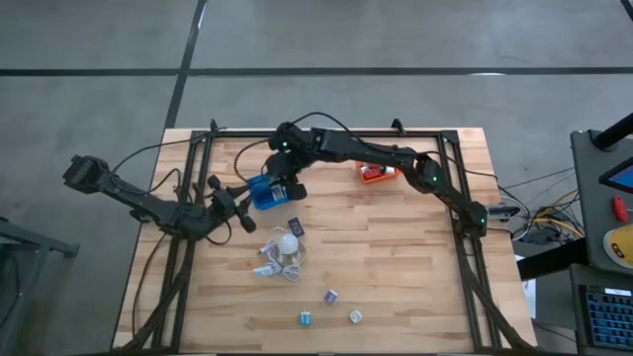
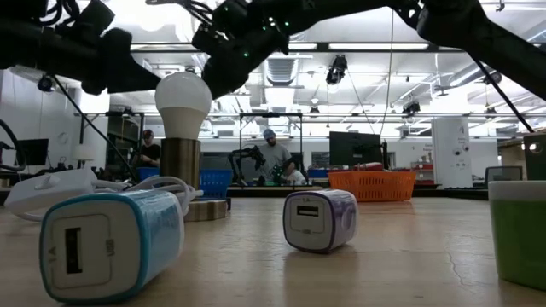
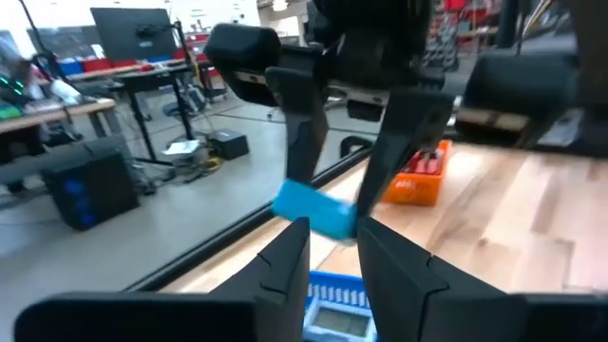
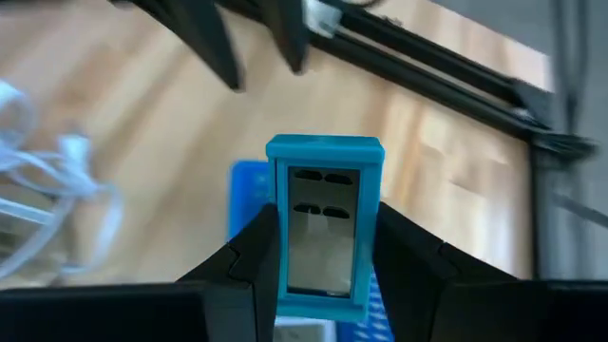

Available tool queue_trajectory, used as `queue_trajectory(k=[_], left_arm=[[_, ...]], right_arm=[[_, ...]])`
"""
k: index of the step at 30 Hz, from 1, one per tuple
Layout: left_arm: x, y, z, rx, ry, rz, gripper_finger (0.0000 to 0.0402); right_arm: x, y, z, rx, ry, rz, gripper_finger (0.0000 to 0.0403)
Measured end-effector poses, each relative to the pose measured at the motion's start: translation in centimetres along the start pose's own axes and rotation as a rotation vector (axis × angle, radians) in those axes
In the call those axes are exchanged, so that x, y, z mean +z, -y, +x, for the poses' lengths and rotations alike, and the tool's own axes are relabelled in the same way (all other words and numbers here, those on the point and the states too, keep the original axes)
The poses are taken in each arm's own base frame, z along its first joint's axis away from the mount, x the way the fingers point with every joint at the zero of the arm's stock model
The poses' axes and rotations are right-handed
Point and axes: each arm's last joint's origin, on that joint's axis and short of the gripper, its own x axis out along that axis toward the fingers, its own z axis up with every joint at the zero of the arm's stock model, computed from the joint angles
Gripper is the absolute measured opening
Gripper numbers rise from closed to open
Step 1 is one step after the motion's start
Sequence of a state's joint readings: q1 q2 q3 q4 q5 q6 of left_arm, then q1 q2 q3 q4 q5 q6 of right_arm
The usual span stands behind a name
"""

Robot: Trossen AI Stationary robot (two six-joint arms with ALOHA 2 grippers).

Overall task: Pick & Place Office items
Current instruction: Put the light blue timer into the blue bin

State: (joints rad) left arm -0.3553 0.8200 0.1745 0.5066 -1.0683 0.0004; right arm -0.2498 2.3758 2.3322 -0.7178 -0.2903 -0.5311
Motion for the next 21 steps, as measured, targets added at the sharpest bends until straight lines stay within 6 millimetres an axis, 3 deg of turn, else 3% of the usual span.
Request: queue_trajectory(k=[6,13,17,21], left_arm=[[0.6,0.1,0.0,-0.047,0.036,-0.105,0.0122],[0.8,-0.1,0.2,-0.031,0.043,-0.205,0.0194],[0.8,-0.4,0.2,0.052,0.049,-0.229,0.0228],[1.0,-0.7,0.2,0.087,0.058,-0.229,0.0237]], right_arm=[[0.6,-1.0,0.4,-0.188,-0.122,-0.106,0.0123],[1.6,-3.0,1.8,-0.387,-0.201,-0.246,0.0123],[1.6,-3.0,1.9,-0.489,-0.248,-0.255,0.0123],[1.5,-2.7,1.8,-0.534,-0.274,-0.251,0.0123]])
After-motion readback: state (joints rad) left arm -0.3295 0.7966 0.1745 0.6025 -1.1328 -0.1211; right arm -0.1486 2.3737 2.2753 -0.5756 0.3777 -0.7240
